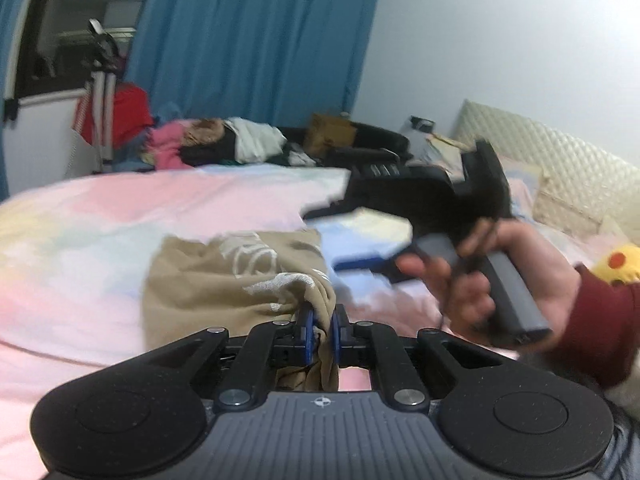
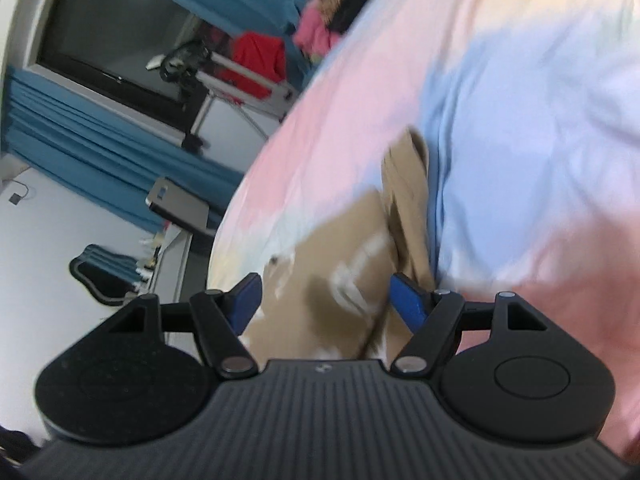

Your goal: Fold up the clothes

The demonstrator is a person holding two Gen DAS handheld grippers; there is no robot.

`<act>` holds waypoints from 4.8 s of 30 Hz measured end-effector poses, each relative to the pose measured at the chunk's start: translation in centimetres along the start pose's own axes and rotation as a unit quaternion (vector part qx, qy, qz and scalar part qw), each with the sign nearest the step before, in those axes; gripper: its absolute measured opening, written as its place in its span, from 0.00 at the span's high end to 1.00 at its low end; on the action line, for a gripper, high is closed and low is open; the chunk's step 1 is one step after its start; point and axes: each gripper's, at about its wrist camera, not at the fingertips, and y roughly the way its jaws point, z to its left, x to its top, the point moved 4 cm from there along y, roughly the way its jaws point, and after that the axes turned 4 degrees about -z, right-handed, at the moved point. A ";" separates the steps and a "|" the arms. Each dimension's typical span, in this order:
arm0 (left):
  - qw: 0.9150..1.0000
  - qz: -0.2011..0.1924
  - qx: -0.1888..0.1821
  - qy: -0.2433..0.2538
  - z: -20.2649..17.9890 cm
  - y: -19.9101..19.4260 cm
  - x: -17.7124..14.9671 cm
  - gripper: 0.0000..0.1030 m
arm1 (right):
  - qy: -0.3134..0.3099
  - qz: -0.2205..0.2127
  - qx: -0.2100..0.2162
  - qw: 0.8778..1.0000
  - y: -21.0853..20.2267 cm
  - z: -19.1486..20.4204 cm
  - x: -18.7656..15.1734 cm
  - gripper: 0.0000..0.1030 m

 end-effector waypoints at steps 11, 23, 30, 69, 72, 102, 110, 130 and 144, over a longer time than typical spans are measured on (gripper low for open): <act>0.999 0.038 -0.033 0.007 -1.1 0.7 -3.2 0.91 | -0.058 0.052 -0.078 0.994 2.0 -0.3 -2.2 0.27; 0.986 -0.017 -0.048 -0.162 4.0 -4.2 -1.9 0.91 | -0.032 0.097 -0.038 0.994 4.8 1.3 -1.8 0.18; 0.989 -0.005 -0.047 -0.141 3.1 -4.4 -1.8 0.91 | -0.109 0.068 -0.036 0.991 4.7 3.1 -1.9 0.87; 0.685 -0.072 -0.147 -0.710 3.2 -0.8 -10.5 0.04 | -0.006 -0.010 0.060 0.998 -1.2 0.6 -0.2 0.90; 0.691 -0.077 -0.138 -0.705 3.7 -1.7 -10.7 0.03 | 0.000 -0.008 0.060 0.998 -1.3 0.2 -0.2 0.90; 0.781 -0.082 -0.047 -0.618 7.7 7.1 3.8 0.65 | 0.016 -0.183 0.084 0.979 -10.8 2.0 4.7 0.91; 0.855 -0.043 -0.082 -0.510 5.4 27.0 20.1 0.69 | 0.012 -0.266 0.025 0.963 -9.8 -2.1 19.8 0.91; 0.975 0.107 -0.009 -0.195 -1.7 39.7 2.9 0.63 | -0.001 -0.227 -0.177 0.958 -4.2 -20.7 12.6 0.91; 0.994 0.073 0.042 -0.064 -6.6 29.7 10.3 0.00 | -0.019 -0.169 -0.238 0.956 -10.7 -14.5 11.7 0.31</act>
